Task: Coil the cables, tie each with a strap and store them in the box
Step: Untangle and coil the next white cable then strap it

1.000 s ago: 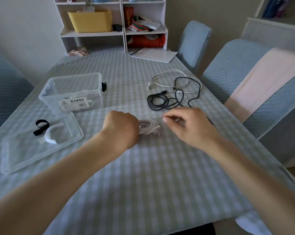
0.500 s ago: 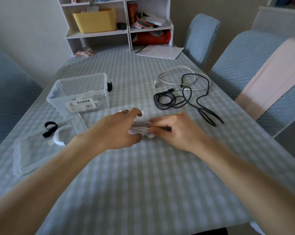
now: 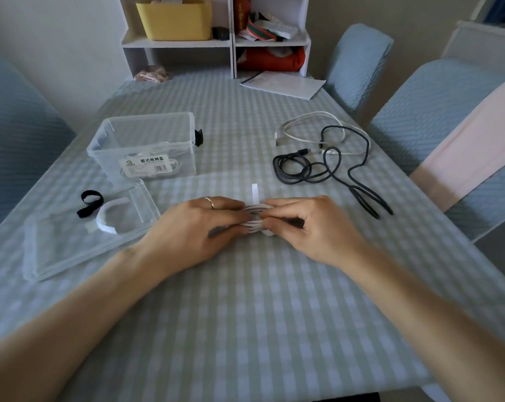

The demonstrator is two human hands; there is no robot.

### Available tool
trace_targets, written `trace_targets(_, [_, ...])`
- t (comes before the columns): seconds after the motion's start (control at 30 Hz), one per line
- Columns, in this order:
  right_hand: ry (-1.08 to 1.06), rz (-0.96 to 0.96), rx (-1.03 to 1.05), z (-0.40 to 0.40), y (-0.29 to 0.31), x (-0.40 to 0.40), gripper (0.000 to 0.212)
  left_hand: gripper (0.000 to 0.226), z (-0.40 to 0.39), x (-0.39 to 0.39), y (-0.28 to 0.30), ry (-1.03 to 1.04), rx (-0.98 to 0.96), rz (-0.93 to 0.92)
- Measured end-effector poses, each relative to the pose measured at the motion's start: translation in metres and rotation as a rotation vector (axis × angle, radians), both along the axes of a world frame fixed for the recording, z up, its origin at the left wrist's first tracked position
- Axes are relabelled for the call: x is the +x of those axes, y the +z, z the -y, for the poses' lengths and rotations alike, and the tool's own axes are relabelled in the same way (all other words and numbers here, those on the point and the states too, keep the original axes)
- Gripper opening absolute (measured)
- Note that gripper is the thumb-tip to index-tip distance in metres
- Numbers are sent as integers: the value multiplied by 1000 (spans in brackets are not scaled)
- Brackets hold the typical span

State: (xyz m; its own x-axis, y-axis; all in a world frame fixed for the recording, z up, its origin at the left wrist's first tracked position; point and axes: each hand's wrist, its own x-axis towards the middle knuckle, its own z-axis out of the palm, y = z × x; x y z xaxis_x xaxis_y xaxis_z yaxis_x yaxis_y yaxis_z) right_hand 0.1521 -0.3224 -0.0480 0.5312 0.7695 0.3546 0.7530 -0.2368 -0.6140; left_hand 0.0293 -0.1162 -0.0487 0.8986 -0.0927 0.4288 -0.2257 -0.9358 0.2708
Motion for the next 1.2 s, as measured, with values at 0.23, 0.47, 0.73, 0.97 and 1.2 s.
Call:
trace_targets(0.23, [64, 29, -46, 17, 3, -3, 45, 30, 4, 3, -5, 21, 6, 12])
trace_targets(0.47, [132, 396, 54, 6, -8, -3, 21, 34, 7, 5, -4, -8, 5, 10])
trace_targets(0.73, [108, 339, 102, -3, -1, -6, 20, 31, 9, 4, -3, -54, -22, 19])
trace_targets(0.97, [-32, 11, 116, -19, 2, 2, 6, 27, 5, 7, -5, -90, -77, 37])
trace_targets(1.2, [-133, -365, 57, -26, 11, 4, 11, 20, 6, 8, -10, -51, -131, 146])
